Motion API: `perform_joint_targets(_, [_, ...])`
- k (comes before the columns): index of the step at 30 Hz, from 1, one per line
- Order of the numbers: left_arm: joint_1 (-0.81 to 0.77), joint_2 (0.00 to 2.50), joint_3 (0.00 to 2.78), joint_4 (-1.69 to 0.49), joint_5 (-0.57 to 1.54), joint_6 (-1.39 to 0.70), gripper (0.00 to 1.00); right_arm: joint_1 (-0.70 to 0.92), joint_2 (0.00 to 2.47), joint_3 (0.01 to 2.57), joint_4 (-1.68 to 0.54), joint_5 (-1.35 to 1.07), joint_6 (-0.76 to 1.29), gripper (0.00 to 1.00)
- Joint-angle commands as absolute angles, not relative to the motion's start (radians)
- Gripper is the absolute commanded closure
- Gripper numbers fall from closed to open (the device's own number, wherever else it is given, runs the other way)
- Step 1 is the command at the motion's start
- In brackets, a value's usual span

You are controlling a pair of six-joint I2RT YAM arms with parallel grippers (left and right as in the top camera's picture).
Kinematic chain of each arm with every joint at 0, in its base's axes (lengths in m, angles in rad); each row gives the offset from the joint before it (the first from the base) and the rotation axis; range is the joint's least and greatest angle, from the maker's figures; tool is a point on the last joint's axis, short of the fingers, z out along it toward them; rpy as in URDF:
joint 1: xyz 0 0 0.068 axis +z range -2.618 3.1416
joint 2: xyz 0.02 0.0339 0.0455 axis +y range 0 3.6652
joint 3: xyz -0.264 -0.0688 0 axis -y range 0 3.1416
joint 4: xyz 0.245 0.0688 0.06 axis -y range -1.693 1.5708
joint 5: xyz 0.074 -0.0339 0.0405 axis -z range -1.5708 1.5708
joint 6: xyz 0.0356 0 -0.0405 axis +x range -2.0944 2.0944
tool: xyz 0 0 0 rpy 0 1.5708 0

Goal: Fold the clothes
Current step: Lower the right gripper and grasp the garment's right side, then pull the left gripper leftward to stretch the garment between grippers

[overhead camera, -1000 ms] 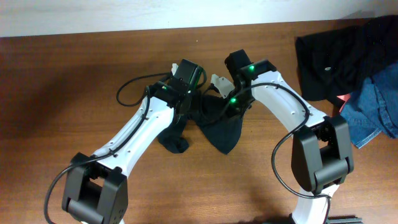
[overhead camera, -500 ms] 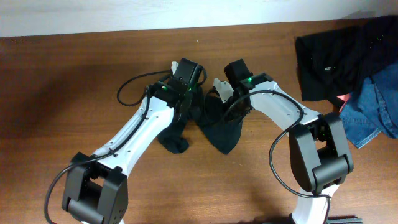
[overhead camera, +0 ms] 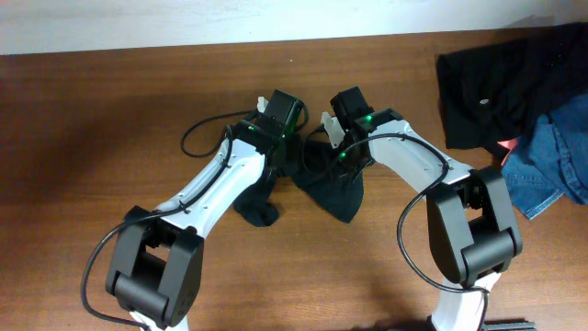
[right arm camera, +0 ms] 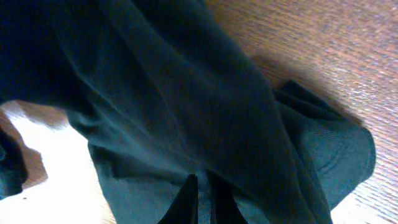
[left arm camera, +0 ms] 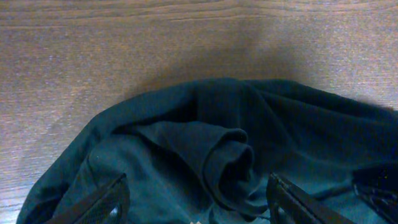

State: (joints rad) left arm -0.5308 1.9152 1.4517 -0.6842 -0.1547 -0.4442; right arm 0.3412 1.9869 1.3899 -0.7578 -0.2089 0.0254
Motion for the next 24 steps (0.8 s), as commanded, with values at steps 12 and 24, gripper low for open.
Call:
perform_joint_targets(12, [-0.533, 1.919, 1.468, -0.713, -0.306, -0.459, 0.6, 0.353, 2.004, 1.38, -0.77, -0.171, 0.034, 0.96])
perform_joint_targets(24, [-0.533, 1.919, 1.468, -0.718, -0.311, -0.459, 0.62, 0.352, 2.004, 1.354, -0.758, -0.163, 0.031, 0.95])
